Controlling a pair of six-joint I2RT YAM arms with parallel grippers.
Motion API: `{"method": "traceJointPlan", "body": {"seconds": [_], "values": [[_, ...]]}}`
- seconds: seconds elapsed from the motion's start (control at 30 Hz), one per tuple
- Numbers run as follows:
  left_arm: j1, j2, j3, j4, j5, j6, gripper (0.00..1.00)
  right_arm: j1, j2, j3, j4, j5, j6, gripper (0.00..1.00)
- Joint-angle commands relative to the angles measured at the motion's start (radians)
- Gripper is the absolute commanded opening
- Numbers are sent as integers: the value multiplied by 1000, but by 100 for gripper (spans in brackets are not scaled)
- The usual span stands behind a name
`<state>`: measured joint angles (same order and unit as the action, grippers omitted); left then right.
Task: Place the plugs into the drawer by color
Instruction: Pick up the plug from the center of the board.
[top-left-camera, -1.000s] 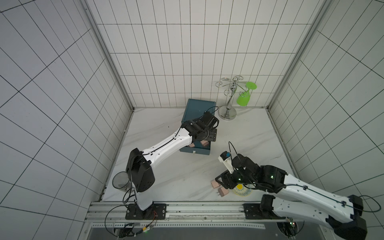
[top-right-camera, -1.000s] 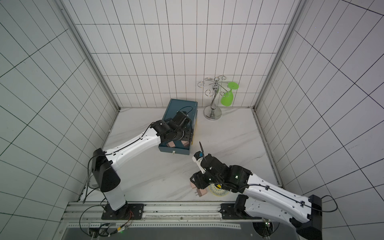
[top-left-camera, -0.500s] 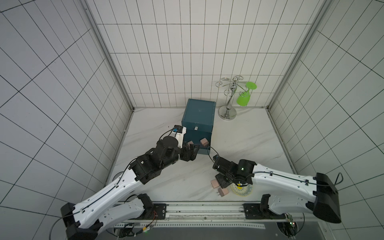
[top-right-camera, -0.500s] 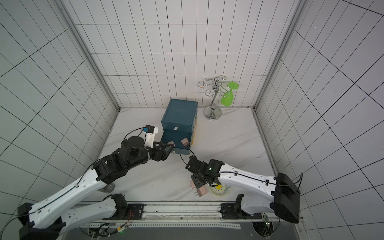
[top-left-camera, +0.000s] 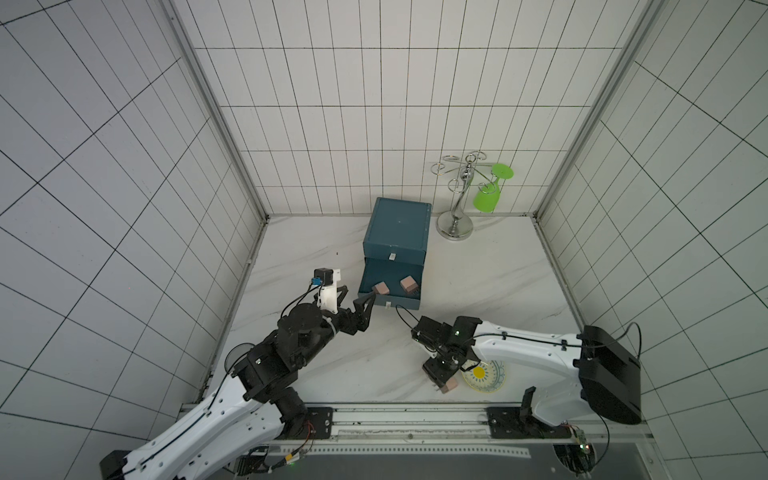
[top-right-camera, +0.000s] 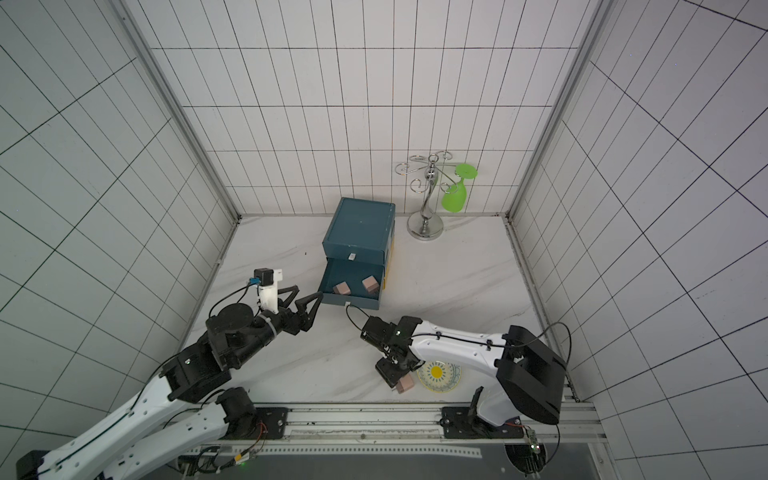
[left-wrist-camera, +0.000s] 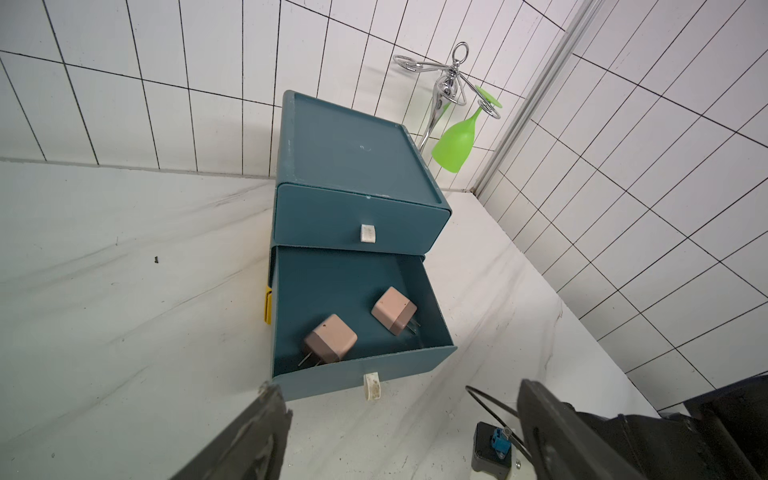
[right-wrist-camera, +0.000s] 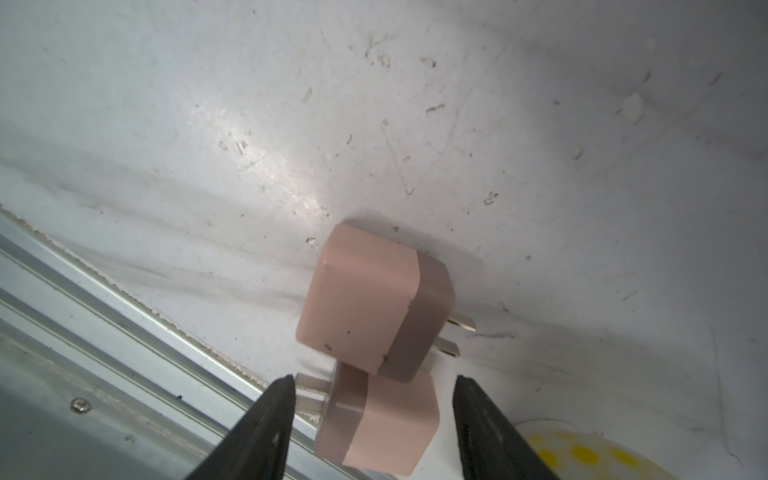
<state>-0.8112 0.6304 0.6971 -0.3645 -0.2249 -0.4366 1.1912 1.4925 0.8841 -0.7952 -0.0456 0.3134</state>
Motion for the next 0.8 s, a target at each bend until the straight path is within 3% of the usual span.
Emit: {"method": "traceJointPlan", "body": {"seconds": [0.0,0.37,0.63,0.77], "values": [[3,11,-8,27,-8,21,88,8,46,58,5,58,-21,64],[3,31,-10,31,10,23,88,7,179,121,76,169,-102,66],[4,55,-5,32,28,21,88,-35,197,136,83,200,-119,67],[4,56,-3,30,33,21,88,-41,190,130,113,75,-114,61]]}}
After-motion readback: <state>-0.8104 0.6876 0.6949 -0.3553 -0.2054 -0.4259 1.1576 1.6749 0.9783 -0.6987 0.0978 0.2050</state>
